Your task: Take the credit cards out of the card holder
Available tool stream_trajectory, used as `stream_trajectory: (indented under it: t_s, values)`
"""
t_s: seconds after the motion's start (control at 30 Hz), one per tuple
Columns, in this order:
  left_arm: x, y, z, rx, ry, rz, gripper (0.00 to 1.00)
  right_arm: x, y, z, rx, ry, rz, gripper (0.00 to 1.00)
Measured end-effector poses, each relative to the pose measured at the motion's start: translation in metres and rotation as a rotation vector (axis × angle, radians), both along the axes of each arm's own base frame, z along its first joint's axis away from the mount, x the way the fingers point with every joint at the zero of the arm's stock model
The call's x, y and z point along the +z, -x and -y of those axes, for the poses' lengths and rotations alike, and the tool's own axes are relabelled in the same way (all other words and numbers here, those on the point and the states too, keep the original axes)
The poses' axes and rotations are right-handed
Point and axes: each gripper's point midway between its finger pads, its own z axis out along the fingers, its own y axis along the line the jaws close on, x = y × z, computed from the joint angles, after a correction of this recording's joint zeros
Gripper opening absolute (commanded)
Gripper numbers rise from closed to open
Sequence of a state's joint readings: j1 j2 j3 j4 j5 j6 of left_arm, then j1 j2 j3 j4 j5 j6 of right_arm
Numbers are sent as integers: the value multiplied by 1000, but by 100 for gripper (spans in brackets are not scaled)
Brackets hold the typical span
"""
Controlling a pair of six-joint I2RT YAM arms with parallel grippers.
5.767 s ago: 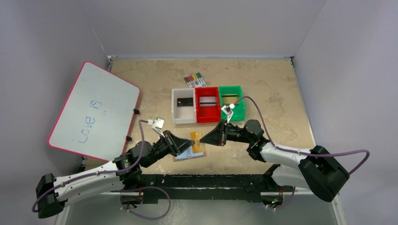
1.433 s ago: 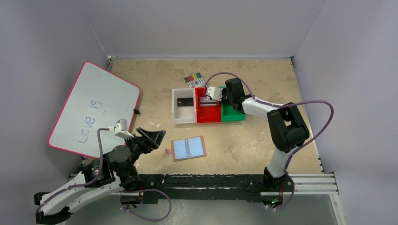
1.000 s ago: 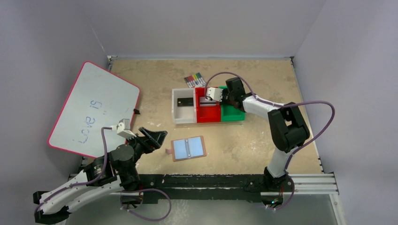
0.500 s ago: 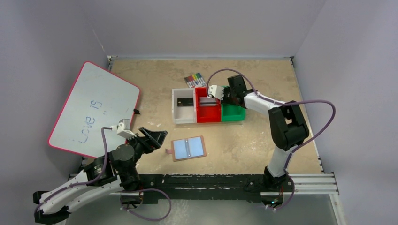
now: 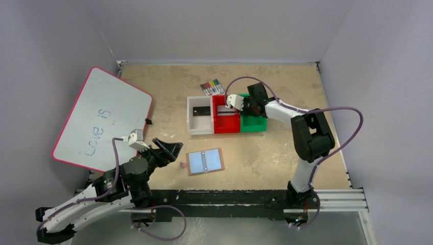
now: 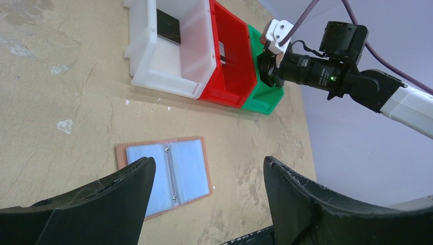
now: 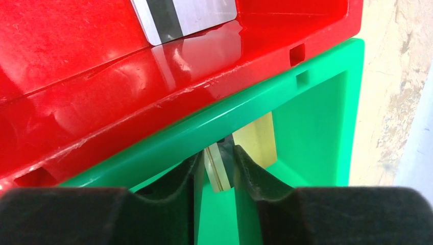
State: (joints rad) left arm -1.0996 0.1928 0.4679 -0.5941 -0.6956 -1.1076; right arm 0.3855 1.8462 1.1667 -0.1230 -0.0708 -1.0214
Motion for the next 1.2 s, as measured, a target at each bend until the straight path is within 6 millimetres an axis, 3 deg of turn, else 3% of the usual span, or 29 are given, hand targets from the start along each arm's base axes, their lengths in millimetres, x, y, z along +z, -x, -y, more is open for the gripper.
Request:
stream_trajectory:
  t_s: [0.17,0.27,0.33,0.4,0.47,0.53,0.6,0.67,0.73,0.8,0.9,0.97,1.03,1.2]
  values:
    - [0,0,0,0,0,0,77,6,3,0,-7,-11,-5,38]
    - [-2,0,1,0,-6,-5,77,26,4,-1,-24,-43,26,42]
    - [-4,-1,2,2,-13,-14,77,49,4,-2,-49,-85,64,47]
    - [-9,-2,4,4,-34,-31,77,80,4,-6,-95,-168,116,41]
    - [-18,-3,7,10,-66,-59,77,116,5,-10,-183,-302,178,45]
    - [-29,-4,9,16,-117,-91,77,157,15,-13,-299,-493,214,48]
    - [-42,-6,10,27,-172,-130,77,185,27,-18,-397,-664,200,48]
    - [-55,-7,11,38,-236,-167,77,198,42,-24,-497,-832,128,47]
    - [-66,-8,12,47,-287,-200,77,186,60,-33,-564,-963,25,44]
    - [-75,-8,12,54,-332,-226,77,150,91,-42,-637,-1071,-138,43]
    - [-88,-9,13,66,-377,-259,77,75,153,-49,-797,-1129,-423,45]
    - [-94,-9,14,69,-398,-275,77,48,183,-55,-867,-1125,-542,45]
    - [-97,-9,15,73,-403,-286,77,43,207,-72,-871,-1132,-630,45]
    - [-107,-9,19,75,-395,-300,77,62,235,-117,-773,-1193,-735,45]
